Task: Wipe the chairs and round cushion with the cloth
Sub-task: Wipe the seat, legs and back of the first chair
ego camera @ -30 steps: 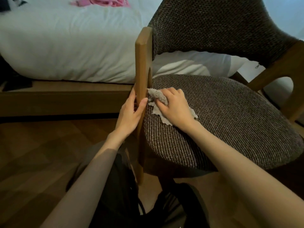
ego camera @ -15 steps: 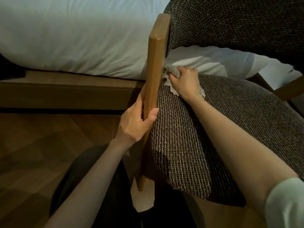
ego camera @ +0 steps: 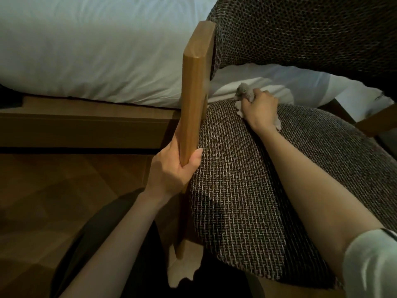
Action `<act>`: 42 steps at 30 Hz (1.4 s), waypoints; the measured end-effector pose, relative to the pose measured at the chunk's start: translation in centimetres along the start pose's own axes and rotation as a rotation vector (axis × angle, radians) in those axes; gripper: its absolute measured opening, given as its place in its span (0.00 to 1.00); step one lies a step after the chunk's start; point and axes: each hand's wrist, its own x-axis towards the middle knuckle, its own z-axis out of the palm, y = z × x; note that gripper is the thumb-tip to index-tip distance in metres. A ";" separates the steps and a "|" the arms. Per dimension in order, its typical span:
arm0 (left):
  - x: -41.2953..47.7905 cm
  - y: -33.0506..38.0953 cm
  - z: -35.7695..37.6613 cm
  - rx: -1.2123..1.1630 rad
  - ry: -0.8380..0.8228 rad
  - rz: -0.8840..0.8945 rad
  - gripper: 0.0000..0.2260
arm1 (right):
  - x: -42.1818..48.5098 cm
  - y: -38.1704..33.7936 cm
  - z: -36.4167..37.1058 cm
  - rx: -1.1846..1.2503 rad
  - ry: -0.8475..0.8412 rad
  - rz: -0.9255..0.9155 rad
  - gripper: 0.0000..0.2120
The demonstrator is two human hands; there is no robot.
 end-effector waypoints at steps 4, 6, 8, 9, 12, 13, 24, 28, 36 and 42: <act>0.2 0.6 0.1 0.000 0.028 0.005 0.32 | -3.6 -1.8 -1.3 0.199 -0.099 -0.152 0.12; 0.4 0.8 0.1 0.007 0.043 0.034 0.30 | -5.3 -2.1 -1.9 0.229 -0.120 -0.273 0.10; 0.6 0.7 0.2 0.012 0.061 0.044 0.29 | -5.5 -1.7 -2.2 0.159 -0.092 -0.341 0.11; 0.5 0.6 0.2 0.014 0.072 0.041 0.28 | -5.0 -1.2 -2.3 0.113 -0.071 -0.337 0.12; 0.5 0.2 0.3 0.039 0.091 0.028 0.29 | -2.4 1.6 -2.3 -0.011 -0.016 -0.187 0.14; 0.4 0.0 0.3 0.050 0.093 0.026 0.30 | -1.6 2.8 -2.3 -0.056 -0.004 -0.125 0.14; 0.7 -0.5 0.7 -0.008 0.117 0.043 0.22 | -2.9 4.9 -4.0 -0.007 -0.054 0.078 0.13; 0.6 -0.1 0.7 0.046 0.130 0.055 0.20 | -8.6 0.3 -4.6 0.194 -0.184 -0.092 0.10; 0.2 0.8 0.7 0.104 0.137 0.056 0.26 | -13.8 2.0 -7.8 0.076 -0.111 -0.278 0.09; -0.3 1.2 1.0 0.109 0.169 0.002 0.30 | -12.5 13.4 -12.7 -0.275 0.035 0.168 0.12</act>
